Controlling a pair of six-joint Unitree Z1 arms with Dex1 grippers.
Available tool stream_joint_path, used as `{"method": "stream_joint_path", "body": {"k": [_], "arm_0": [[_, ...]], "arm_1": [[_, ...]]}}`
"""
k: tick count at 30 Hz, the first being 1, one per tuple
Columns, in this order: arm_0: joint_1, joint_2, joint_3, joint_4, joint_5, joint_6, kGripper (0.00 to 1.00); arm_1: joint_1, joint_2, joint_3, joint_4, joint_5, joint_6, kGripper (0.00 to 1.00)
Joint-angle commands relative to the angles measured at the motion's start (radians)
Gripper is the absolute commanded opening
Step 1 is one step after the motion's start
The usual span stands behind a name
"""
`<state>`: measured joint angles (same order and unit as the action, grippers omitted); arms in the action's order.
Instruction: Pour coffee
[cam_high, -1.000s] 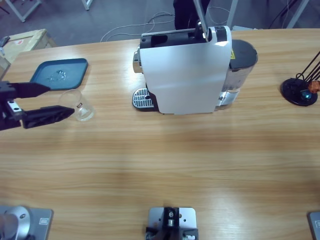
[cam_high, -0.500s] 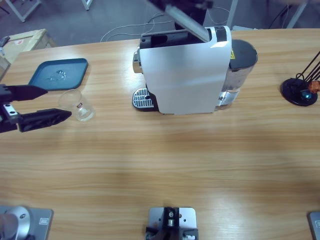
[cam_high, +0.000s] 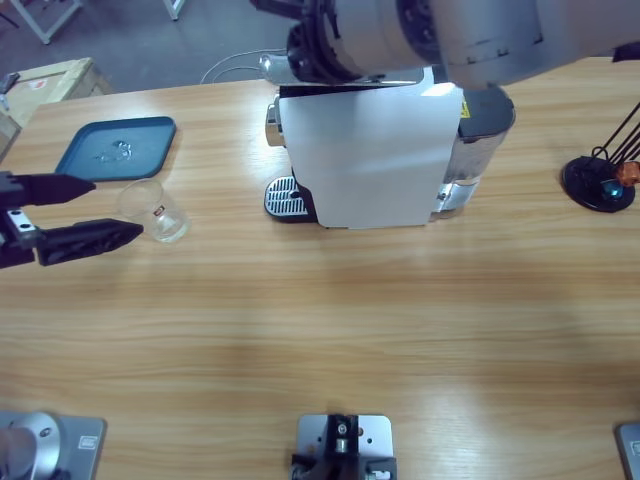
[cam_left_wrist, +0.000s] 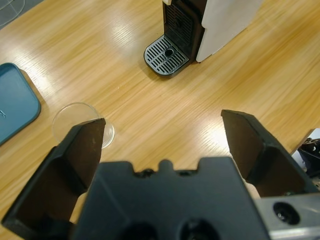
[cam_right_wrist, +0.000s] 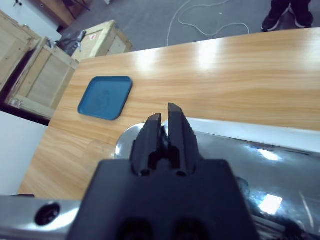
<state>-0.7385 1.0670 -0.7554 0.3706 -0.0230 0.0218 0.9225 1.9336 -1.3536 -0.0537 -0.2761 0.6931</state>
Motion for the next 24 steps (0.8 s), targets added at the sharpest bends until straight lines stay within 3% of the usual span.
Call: {"method": "stream_joint_path", "body": {"k": [1,19,21,23,24], "arm_0": [[-0.010,-0.009,0.030,0.014,0.000,-0.016,0.988],[-0.010,-0.017,0.037,0.016,-0.001,-0.029,0.987],[-0.010,-0.025,0.037,0.016,0.000,-0.029,0.987],[-0.010,-0.031,0.036,0.016,0.006,-0.029,0.987],[-0.010,-0.034,0.037,0.015,0.013,-0.033,0.989]], "arm_1": [[0.001,0.217,0.124,0.063,0.037,0.042,0.000],[0.001,0.255,0.126,0.189,0.051,0.002,0.000],[0.001,0.207,0.130,0.180,0.033,-0.025,0.000],[0.001,0.072,0.128,0.154,0.011,-0.157,0.019],[0.001,-0.011,0.118,0.149,0.009,-0.227,0.473]]}}
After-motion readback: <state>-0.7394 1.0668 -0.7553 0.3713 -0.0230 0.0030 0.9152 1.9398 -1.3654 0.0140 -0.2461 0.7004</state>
